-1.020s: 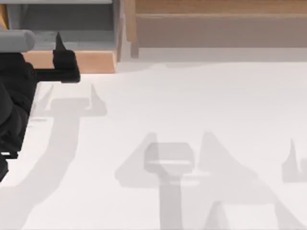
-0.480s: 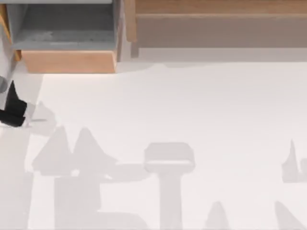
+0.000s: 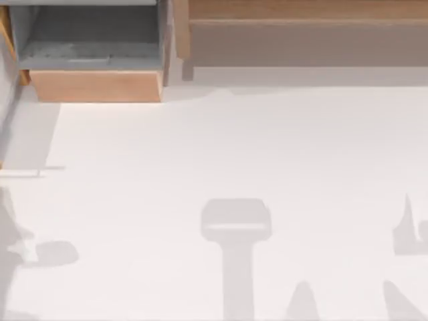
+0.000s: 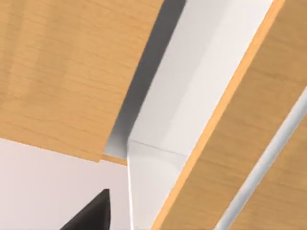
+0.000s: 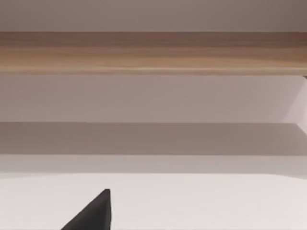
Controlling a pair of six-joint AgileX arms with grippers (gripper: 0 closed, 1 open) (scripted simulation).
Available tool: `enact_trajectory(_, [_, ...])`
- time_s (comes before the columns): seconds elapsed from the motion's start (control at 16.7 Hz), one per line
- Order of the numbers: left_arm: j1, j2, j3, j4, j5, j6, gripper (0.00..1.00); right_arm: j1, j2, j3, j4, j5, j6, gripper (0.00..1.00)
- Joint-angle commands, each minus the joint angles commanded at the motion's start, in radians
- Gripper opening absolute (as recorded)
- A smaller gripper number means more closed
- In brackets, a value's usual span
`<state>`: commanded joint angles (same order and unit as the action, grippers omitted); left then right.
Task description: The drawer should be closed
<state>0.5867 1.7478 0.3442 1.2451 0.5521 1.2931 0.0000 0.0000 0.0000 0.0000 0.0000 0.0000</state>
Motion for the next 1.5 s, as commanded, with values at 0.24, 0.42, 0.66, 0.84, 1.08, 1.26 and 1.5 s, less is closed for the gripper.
enact_trajectory(0.24, [0.113, 0.159, 0.056, 0.187, 0.147, 0.220, 1.00, 0.000, 0.000, 0.000, 0.000, 0.000, 0.000, 1.00])
enact_trajectory(0.42, [0.132, 0.229, 0.087, 0.277, 0.201, 0.286, 1.00, 0.000, 0.000, 0.000, 0.000, 0.000, 0.000, 1.00])
enact_trajectory(0.66, [0.132, 0.244, 0.093, 0.295, 0.209, 0.298, 1.00, 0.000, 0.000, 0.000, 0.000, 0.000, 0.000, 1.00])
enact_trajectory(0.84, [0.127, 0.242, 0.094, 0.292, 0.205, 0.297, 1.00, 0.000, 0.000, 0.000, 0.000, 0.000, 0.000, 1.00])
enact_trajectory(1.08, [0.085, 0.267, 0.154, 0.259, 0.162, 0.297, 1.00, 0.000, 0.000, 0.000, 0.000, 0.000, 0.000, 1.00])
enact_trajectory(1.26, [0.072, 0.274, 0.172, 0.250, 0.150, 0.297, 1.00, 0.000, 0.000, 0.000, 0.000, 0.000, 0.000, 1.00])
enact_trajectory(1.5, [0.072, 0.274, 0.172, 0.250, 0.150, 0.297, 0.85, 0.000, 0.000, 0.000, 0.000, 0.000, 0.000, 1.00])
